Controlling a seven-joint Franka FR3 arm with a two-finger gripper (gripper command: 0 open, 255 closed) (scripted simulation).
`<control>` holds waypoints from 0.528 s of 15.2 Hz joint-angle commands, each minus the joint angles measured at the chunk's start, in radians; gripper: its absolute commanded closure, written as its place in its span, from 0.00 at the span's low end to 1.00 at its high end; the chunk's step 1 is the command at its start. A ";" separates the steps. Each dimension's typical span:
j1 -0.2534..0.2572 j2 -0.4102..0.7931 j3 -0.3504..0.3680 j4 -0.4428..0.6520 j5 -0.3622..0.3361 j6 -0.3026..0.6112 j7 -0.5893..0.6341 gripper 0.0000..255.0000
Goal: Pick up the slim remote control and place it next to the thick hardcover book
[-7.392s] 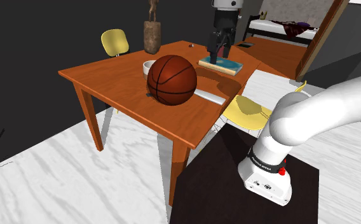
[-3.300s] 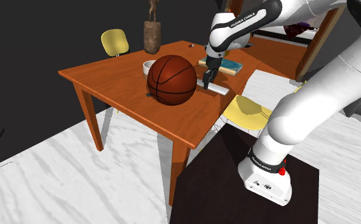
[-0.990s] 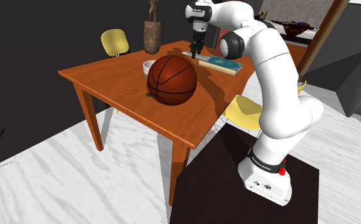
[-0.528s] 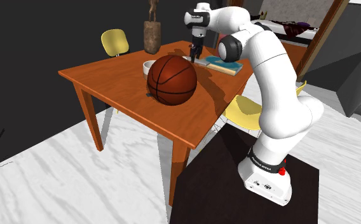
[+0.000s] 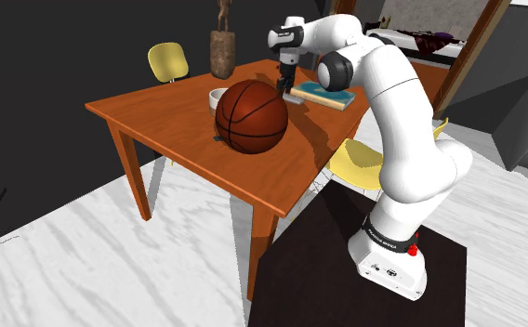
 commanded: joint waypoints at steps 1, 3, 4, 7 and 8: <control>0.005 -0.002 0.000 -0.032 0.001 0.029 -0.004 1.00; 0.008 0.002 0.001 -0.051 0.003 0.053 -0.006 1.00; 0.009 0.004 0.002 -0.059 0.004 0.062 -0.007 1.00; 0.009 0.004 0.002 -0.058 0.004 0.061 -0.007 1.00; 0.009 0.004 0.002 -0.058 0.004 0.061 -0.007 1.00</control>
